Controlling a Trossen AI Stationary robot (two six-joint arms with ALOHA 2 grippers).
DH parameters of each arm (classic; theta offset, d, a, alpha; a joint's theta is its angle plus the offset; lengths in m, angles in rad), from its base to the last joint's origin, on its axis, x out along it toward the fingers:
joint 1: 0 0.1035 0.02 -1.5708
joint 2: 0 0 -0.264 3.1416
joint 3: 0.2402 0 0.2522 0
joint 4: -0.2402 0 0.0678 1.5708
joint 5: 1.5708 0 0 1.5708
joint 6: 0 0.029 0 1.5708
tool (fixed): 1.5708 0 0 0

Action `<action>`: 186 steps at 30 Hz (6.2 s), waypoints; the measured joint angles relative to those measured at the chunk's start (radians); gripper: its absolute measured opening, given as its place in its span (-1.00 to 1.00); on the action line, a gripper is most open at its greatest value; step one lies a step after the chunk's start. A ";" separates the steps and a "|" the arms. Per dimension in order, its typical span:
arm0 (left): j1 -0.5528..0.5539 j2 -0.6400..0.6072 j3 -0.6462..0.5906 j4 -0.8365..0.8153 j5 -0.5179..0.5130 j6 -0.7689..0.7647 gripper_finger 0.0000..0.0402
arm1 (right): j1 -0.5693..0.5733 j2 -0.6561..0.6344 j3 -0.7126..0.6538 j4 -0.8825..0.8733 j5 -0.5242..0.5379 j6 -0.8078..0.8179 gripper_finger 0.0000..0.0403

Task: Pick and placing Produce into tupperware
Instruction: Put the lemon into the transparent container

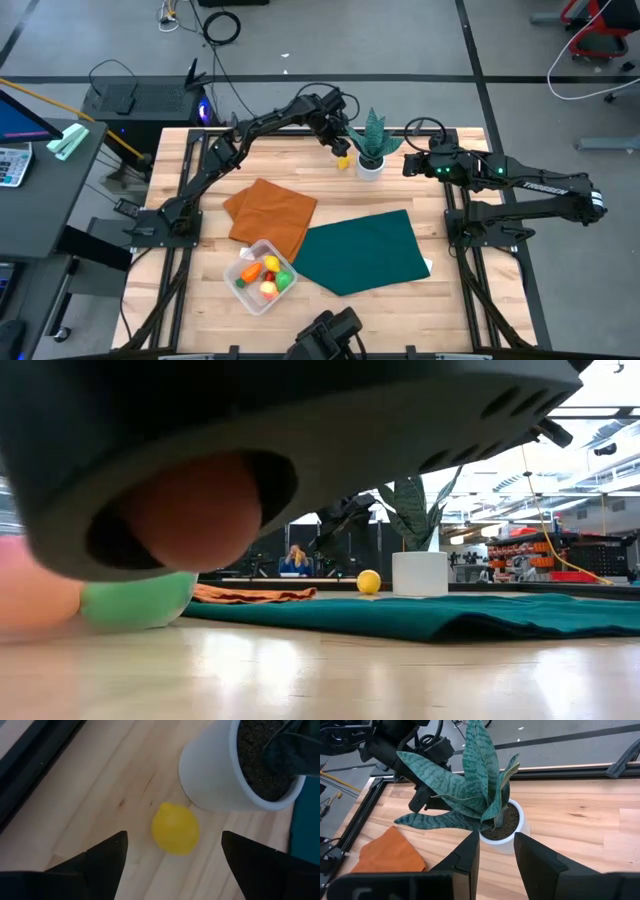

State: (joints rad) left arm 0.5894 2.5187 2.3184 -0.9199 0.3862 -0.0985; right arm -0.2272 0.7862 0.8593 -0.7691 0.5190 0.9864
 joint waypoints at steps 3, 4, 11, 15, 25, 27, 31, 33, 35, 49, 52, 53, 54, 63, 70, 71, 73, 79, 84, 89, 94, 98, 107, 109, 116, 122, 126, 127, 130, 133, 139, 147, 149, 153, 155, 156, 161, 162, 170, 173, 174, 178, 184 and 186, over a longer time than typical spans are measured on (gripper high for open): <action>-0.001 0.000 0.000 0.000 0.000 -0.013 0.62 | 0.000 0.000 0.000 0.000 0.000 0.004 -0.56; -0.002 0.000 0.000 0.000 0.000 -0.029 0.62 | 0.000 0.000 0.000 0.000 0.000 0.004 -0.56; -0.023 0.000 0.000 0.007 -0.002 -0.119 0.64 | 0.000 0.000 0.000 0.000 0.000 0.004 -0.56; -0.039 0.000 0.000 0.031 -0.047 -0.156 0.65 | 0.000 0.000 0.000 0.000 0.000 0.004 -0.56; -0.042 0.000 -0.001 0.048 -0.079 -0.206 0.64 | 0.000 0.000 0.000 0.000 0.000 0.004 -0.56; -0.040 0.009 -0.001 0.050 -0.078 -0.205 0.64 | 0.000 0.000 0.000 0.000 0.000 0.005 -0.56; -0.028 0.031 -0.002 0.025 -0.074 -0.205 0.64 | 0.000 0.000 0.000 0.000 -0.002 0.005 -0.56; -0.022 0.037 -0.003 -0.003 -0.071 -0.196 0.64 | 0.001 0.000 0.000 0.000 -0.002 0.005 -0.56; -0.019 0.047 -0.002 0.027 -0.070 -0.174 0.64 | 0.001 0.000 0.000 0.000 -0.002 0.005 -0.56; -0.020 0.066 -0.002 0.148 -0.039 -0.128 0.64 | 0.001 0.000 0.000 0.001 -0.005 0.005 -0.56; -0.016 0.066 -0.002 0.176 -0.044 -0.151 0.64 | 0.001 0.000 0.000 0.001 -0.005 0.005 -0.56; -0.015 0.066 -0.002 0.178 -0.045 -0.156 0.64 | 0.001 0.000 0.000 0.000 -0.005 0.005 -0.56; -0.013 0.066 -0.002 0.175 -0.045 -0.157 0.64 | 0.001 0.000 0.000 0.000 -0.005 0.005 -0.56; -0.015 0.066 -0.002 0.167 -0.034 -0.160 0.64 | 0.001 0.000 0.000 0.000 -0.005 0.005 -0.56; -0.025 0.066 -0.002 0.167 -0.061 -0.180 0.61 | 0.001 0.000 0.000 0.001 -0.005 0.005 -0.56; -0.025 0.066 -0.002 0.167 -0.065 -0.179 0.59 | 0.001 0.000 0.000 0.001 -0.005 0.005 -0.56; -0.027 0.066 -0.002 0.167 -0.068 -0.179 0.57 | 0.001 0.000 0.000 0.001 -0.005 0.005 -0.56; -0.029 0.066 -0.002 0.135 -0.068 -0.180 0.55 | 0.001 0.000 0.000 0.001 -0.005 0.005 -0.56; -0.032 0.067 -0.002 0.136 -0.079 -0.183 0.55 | 0.001 0.000 0.000 0.013 -0.005 0.003 -0.56; -0.033 0.067 -0.002 0.137 -0.088 -0.186 0.55 | 0.001 0.000 0.000 0.024 -0.005 -0.003 -0.56; -0.033 0.067 -0.002 0.137 -0.090 -0.187 0.55 | 0.001 0.000 0.000 0.024 -0.009 -0.013 -0.56; -0.033 0.067 -0.002 0.137 -0.090 -0.180 0.55 | 0.001 0.000 0.000 0.024 -0.009 -0.013 -0.56; -0.057 0.067 -0.002 0.180 -0.091 -0.075 0.40 | 0.001 0.000 0.000 0.023 -0.009 -0.014 -0.56; -0.058 0.067 -0.002 0.178 -0.091 -0.073 0.29 | 0.001 0.000 0.000 0.023 -0.009 -0.014 -0.56; -0.043 0.076 0.000 0.178 -0.087 -0.078 -0.30 | 0.001 0.000 0.000 0.024 -0.009 -0.014 -0.56; -0.037 0.089 0.000 0.190 -0.131 -0.104 -0.85 | 0.001 0.000 0.000 0.025 -0.009 -0.014 -0.56; -0.032 0.090 -0.001 0.194 -0.131 -0.144 -0.94 | 0.001 0.000 0.000 0.025 -0.009 -0.014 -0.56; -0.031 0.090 -0.001 0.193 -0.131 -0.152 -0.94 | 0.001 0.000 0.000 0.025 -0.009 -0.014 -0.56; -0.031 0.090 -0.001 0.182 -0.131 -0.152 -0.91 | 0.001 0.000 0.000 0.026 -0.009 -0.018 -0.56; -0.028 0.088 -0.001 0.171 -0.124 -0.153 -0.86 | 0.001 0.000 0.000 0.026 -0.009 -0.020 -0.56; 0.001 0.034 -0.002 0.129 -0.120 -0.153 -0.82 | 0.000 -0.018 0.000 -0.011 0.004 -0.020 -0.56; 0.106 -0.074 -0.002 0.091 -0.114 -0.141 -0.88 | 0.000 -0.108 0.000 -0.164 0.045 0.058 -0.56; 0.134 -0.104 -0.001 0.084 -0.111 -0.133 -0.88 | 0.000 -0.122 0.000 -0.207 0.052 0.091 -0.56; 0.184 -0.170 -0.001 0.077 -0.099 -0.127 -0.87 | -0.008 -0.129 0.000 -0.297 0.054 0.154 -0.56; 0.203 -0.209 -0.001 0.078 -0.098 -0.126 -0.87 | -0.015 -0.128 0.000 -0.327 0.051 0.171 -0.56; 0.210 -0.227 -0.001 0.078 -0.097 -0.125 -0.87 | -0.017 -0.128 0.000 -0.330 0.051 0.171 -0.56; 0.242 -0.307 -0.001 0.070 -0.096 -0.125 -0.92 | -0.045 -0.128 0.000 -0.330 0.050 0.160 -0.56; 0.247 -0.325 -0.001 0.060 -0.097 -0.121 -0.93 | -0.054 -0.127 0.000 -0.330 0.047 0.157 -0.56; 0.263 -0.454 -0.001 0.031 -0.097 -0.092 -0.92 | -0.191 -0.086 -0.018 -0.215 -0.118 0.071 -0.56; 0.262 -0.504 -0.001 0.031 -0.097 -0.087 -0.92 | -0.260 -0.063 -0.075 -0.102 -0.231 0.051 -0.56; 0.261 -0.519 -0.001 0.032 -0.096 -0.080 -0.92 | -0.280 -0.053 -0.095 -0.075 -0.258 0.052 -0.56; 0.262 -0.576 -0.001 0.019 -0.097 -0.062 -0.95 | -0.344 -0.013 -0.163 0.021 -0.309 0.048 -0.56; 0.265 -0.676 -0.001 -0.035 -0.116 -0.014 -0.91 | -0.428 0.036 -0.211 0.244 -0.320 0.056 -0.56; 0.265 -0.709 -0.001 -0.055 -0.120 -0.006 -0.89 | -0.466 0.053 -0.211 0.288 -0.321 0.051 -0.56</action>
State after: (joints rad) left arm 0.8547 1.8097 2.3177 -0.9751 0.2661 -0.1044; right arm -0.6928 0.8388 0.6483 -0.4815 0.1982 1.0379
